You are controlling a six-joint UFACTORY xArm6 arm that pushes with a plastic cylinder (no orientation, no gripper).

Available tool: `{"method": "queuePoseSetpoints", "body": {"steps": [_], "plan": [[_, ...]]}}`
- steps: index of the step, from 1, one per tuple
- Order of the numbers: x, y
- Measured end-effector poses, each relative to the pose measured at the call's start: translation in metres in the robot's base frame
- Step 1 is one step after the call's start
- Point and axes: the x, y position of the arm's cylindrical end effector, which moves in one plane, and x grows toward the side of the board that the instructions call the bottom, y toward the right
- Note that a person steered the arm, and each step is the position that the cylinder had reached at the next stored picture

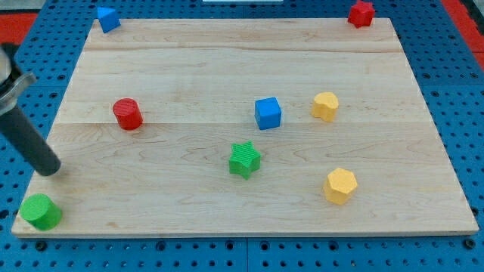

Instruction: Move the blue cube towards the yellow hexagon

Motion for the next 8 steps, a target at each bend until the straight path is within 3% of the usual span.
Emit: {"method": "queuePoseSetpoints", "body": {"steps": [3, 5, 6, 8], "plan": [[-0.059, 0.096], [-0.1, 0.223], [-0.104, 0.294], [-0.104, 0.372]]}}
